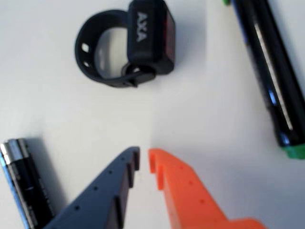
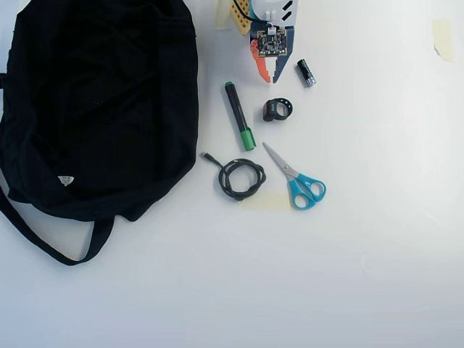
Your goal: Put the bike light into the black bag
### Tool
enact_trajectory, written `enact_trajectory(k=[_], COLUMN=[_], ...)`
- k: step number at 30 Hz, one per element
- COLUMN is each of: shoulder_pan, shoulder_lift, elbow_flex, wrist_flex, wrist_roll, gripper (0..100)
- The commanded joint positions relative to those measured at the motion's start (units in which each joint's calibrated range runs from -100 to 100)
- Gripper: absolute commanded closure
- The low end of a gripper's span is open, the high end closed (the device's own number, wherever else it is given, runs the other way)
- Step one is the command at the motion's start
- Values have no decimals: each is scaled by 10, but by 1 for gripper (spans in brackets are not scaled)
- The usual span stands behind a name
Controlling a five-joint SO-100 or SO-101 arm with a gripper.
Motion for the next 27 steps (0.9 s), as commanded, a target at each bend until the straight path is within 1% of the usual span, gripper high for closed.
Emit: enact_trajectory(k=[1,16,20,23,25,27], shoulder_pan=[1,-7,-7,-7,-7,-7], shoulder_lift=[-10,-3,38,101,171,222], elbow_flex=[12,-8,-94,-188,-285,-343], wrist_flex=[15,15,7,-36,-85,-106], wrist_roll=[3,3,3,3,3,1], gripper=[98,98,98,98,98,97])
